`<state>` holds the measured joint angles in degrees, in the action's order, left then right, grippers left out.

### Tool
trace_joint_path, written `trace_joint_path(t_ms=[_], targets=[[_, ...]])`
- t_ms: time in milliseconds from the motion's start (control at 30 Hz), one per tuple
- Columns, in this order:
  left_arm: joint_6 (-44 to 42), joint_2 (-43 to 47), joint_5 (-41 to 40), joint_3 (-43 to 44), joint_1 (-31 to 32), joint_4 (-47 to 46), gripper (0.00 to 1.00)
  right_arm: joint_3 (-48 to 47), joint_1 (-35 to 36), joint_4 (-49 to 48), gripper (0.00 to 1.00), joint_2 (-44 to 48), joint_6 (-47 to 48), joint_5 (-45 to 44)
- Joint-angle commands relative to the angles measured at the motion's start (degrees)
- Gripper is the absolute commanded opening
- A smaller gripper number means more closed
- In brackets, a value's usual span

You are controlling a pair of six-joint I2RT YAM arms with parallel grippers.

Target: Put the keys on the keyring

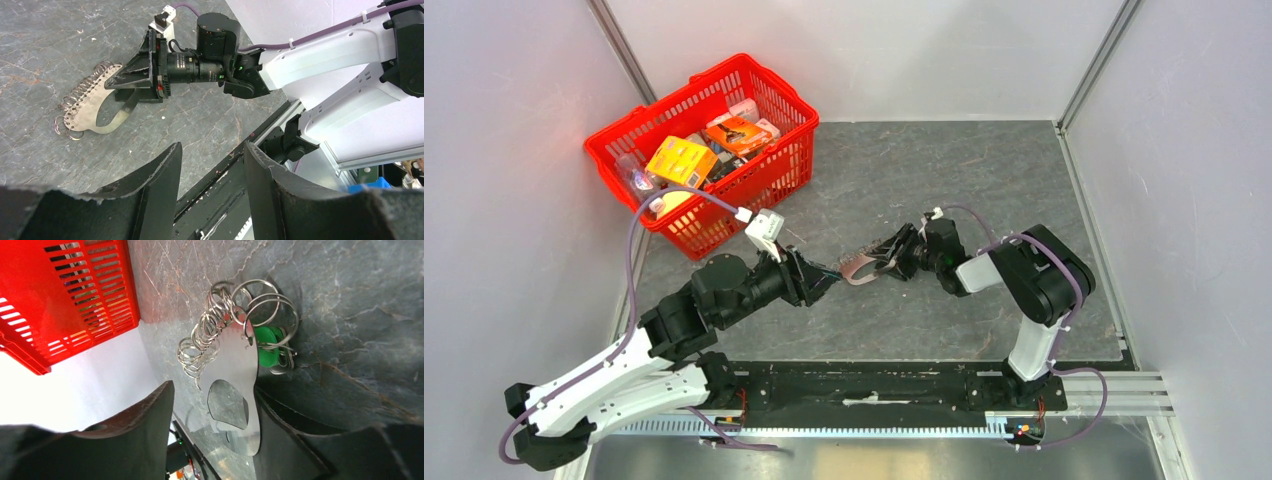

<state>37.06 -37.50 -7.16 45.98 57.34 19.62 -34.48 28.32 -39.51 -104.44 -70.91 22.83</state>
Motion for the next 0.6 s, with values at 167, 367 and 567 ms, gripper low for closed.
trace_joint_path(t_ms=[167,367,567], targets=[[0.94,0.31,0.20,0.32,-0.05,-1.19,0.55,1.56,-0.28,-0.40,0.73,4.02,0.56,1.50],[0.50,0.90,-0.52,1.78,-0.04,0.65,0.55,1.85,-0.28,11.19,0.76,12.56,4.76,0.47],[0.30,1.55,-0.93,2.80,0.01,1.65,0.55,-2.80,-0.32,37.61,0.81,25.53,15.22,-6.00]])
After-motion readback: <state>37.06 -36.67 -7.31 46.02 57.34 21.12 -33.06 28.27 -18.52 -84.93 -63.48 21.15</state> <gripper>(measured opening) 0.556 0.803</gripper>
